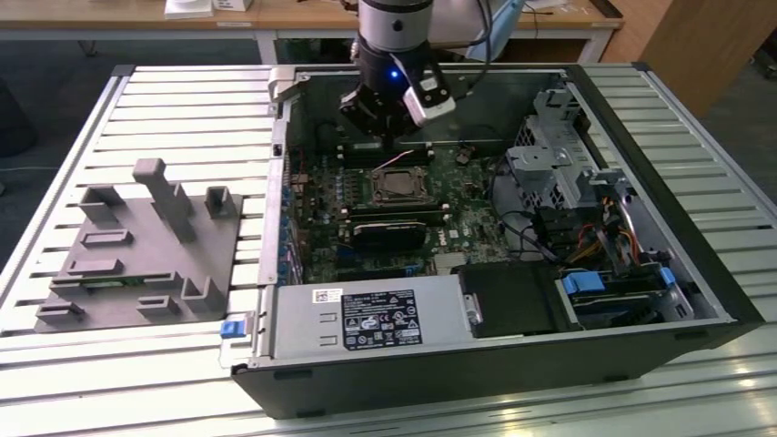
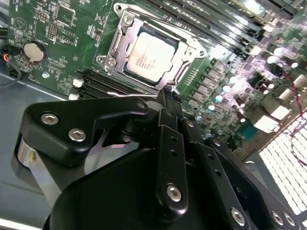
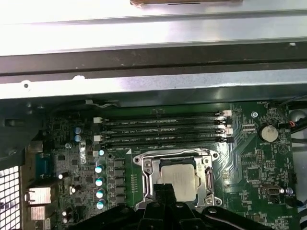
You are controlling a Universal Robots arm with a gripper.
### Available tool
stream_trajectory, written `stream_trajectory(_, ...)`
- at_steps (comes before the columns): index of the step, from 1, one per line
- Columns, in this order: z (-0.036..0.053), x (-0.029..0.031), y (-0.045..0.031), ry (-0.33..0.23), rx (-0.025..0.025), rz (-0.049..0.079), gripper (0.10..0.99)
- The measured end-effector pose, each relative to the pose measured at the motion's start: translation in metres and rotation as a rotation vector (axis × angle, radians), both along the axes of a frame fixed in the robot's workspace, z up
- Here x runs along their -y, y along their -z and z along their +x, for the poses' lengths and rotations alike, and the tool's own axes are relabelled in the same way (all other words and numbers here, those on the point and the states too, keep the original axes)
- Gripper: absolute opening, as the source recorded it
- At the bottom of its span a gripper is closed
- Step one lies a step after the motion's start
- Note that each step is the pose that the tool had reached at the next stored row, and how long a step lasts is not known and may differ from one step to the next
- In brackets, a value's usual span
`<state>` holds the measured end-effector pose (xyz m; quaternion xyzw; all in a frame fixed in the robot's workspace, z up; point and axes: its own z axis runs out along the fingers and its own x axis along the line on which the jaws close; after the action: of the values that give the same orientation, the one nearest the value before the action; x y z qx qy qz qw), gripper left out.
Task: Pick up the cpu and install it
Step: 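Install the first cpu locking lever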
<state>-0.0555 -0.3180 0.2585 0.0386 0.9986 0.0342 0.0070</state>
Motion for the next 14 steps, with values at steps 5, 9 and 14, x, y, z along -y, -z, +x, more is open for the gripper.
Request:
stream_trajectory(5, 0.0015, -0.0016, 0.0047, 0.000, -0.0002, 0.012, 0.106)
stream_trajectory(9, 0.0027, -0.0061, 0.0080, 0.000, -0.0002, 0.012, 0.106)
stream_trajectory(14, 0.0055, -0.0128, 0.0136, 0.000, -0.0008, 0.012, 0.106)
